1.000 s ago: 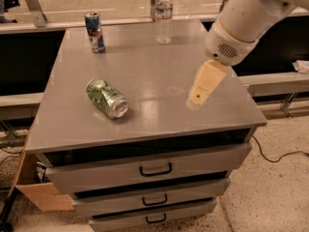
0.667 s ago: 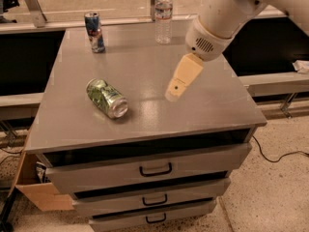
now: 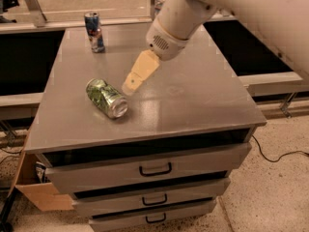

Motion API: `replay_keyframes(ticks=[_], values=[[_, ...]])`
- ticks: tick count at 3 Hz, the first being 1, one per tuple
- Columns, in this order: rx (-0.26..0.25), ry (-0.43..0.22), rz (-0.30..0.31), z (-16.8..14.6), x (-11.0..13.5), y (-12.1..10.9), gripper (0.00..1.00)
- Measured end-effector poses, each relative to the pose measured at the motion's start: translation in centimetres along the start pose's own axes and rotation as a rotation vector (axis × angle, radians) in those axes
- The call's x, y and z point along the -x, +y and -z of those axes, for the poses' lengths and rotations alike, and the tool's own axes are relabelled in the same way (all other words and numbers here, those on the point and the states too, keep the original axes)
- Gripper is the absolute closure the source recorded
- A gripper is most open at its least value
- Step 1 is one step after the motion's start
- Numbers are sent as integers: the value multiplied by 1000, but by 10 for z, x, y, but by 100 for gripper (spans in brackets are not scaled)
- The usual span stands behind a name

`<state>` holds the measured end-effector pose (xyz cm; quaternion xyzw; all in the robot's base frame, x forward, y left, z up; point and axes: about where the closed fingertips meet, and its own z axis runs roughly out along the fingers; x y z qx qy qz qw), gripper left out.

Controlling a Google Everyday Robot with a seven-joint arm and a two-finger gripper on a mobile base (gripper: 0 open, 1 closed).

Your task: Place green can upright

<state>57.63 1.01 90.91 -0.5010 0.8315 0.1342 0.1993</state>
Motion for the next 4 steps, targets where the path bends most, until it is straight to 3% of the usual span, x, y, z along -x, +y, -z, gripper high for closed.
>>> replay_keyframes(ticks=[1,4], values=[[41,13,-28,-34,23,11,0],[69,137,-105,-112,66,31,0]])
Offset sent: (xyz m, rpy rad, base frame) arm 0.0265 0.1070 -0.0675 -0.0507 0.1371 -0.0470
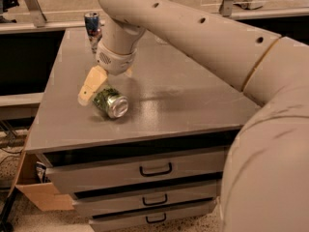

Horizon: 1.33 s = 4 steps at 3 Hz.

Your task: Place green can upright

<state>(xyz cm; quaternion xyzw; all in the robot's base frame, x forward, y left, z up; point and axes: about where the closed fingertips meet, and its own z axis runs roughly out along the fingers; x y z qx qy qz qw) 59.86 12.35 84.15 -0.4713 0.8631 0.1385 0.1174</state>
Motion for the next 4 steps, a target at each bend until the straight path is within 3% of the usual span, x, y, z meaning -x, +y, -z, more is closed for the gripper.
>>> replay_keyframes(ticks=[1,2,4], values=[[-13,23,-21,-12,7,7,17],[-50,36,-31,-17,7,10,41],[-50,36,-31,-9,10,12,86]])
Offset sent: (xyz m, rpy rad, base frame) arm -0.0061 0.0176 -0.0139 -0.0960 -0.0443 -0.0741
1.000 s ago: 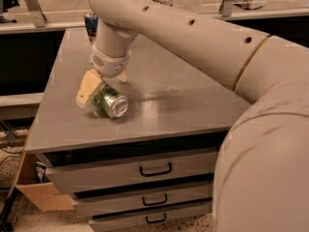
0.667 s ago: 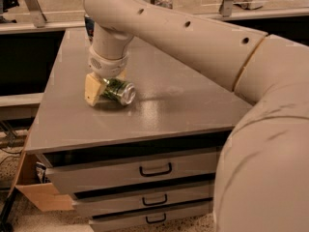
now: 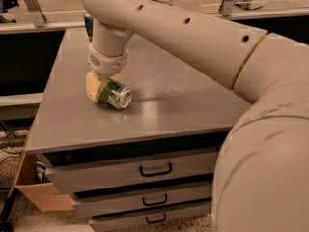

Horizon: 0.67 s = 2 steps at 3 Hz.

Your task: Place green can upright

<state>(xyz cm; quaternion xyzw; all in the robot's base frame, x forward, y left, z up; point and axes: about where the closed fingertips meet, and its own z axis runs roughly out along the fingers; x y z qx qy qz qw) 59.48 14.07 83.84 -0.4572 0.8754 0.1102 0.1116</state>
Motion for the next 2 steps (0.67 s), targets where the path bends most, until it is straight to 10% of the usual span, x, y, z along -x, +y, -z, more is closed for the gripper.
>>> replay_keyframes(ticks=[2], values=[[8,-113,38,16,0,-10,100]])
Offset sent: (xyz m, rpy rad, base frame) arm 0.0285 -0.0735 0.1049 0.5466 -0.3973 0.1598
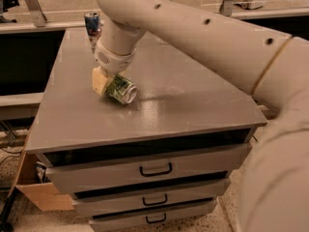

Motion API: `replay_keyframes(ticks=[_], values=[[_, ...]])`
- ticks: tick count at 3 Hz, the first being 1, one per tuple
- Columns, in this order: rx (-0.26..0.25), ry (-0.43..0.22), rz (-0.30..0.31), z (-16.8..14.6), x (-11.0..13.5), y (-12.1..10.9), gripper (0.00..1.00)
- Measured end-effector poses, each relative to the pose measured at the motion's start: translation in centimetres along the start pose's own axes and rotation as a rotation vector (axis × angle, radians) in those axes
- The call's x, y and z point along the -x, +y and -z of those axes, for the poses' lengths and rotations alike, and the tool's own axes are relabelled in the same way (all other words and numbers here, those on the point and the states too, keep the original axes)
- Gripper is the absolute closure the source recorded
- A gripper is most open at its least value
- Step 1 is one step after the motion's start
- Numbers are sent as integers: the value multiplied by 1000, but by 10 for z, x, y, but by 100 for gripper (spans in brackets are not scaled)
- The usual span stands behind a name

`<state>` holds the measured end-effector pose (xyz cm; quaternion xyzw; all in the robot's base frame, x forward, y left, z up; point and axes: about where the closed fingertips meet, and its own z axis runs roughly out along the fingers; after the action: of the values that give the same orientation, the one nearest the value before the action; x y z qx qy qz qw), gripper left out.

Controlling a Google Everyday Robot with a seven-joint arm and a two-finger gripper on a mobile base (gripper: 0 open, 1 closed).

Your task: Place green can upright

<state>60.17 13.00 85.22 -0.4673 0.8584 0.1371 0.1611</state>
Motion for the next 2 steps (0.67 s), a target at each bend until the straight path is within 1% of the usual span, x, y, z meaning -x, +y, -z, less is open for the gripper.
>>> replay_keyframes(ticks=[1,2], values=[[51,-239,54,36,7,-3,100],[94,-497,70,77,19,-19,100]])
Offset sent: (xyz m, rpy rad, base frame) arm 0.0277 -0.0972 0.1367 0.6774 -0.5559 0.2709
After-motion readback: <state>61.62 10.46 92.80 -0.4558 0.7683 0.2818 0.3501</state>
